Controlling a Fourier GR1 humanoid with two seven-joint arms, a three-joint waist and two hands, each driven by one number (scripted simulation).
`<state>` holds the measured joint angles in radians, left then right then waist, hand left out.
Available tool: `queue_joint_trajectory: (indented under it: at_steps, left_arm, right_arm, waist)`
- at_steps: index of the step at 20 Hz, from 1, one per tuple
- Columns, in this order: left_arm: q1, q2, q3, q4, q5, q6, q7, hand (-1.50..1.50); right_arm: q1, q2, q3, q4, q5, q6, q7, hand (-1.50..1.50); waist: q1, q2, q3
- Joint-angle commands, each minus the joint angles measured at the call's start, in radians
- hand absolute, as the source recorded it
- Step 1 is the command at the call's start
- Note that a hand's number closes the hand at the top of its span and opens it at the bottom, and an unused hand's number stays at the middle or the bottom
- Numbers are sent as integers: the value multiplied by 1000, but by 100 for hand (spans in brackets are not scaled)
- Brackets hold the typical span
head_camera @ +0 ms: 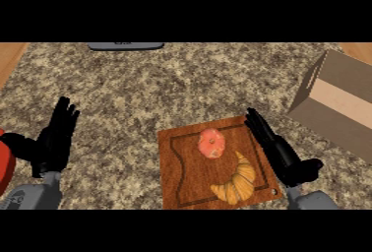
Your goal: Pick the squash from the cutting board and place it in the cardboard box
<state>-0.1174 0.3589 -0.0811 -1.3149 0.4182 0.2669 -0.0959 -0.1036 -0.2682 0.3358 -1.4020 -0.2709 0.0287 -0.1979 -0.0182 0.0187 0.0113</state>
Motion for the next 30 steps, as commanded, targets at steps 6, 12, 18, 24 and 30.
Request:
queue_joint_trajectory:
  at_steps: [6, 12, 18, 24, 30]
  left_arm:
    - [23, 18, -56, 24, -156, 119, 22, 0]
    - [7, -9, -76, 85, -147, 81, 44, 0]
    - [8, -34, -75, 80, -169, 84, 19, 0]
    - [3, -9, -58, 55, -162, 68, 71, 0]
    - [29, -37, -65, 46, -178, 49, 40, 0]
  right_arm:
    - [-161, -26, -63, -182, 279, -330, 68, 150]
    - [52, -50, 27, -184, 636, -632, 145, -150]
    - [116, -182, 95, -410, 893, -529, 485, -150]
    - [39, -253, 77, -663, 907, -205, 886, -150]
    - [-141, -194, 122, -657, 872, 51, 1102, -150]
  waist:
    - [7, -26, -14]
    - [-15, -24, -13]
    - [-3, -23, -14]
    - [9, -22, -14]
    - [25, -19, -13]
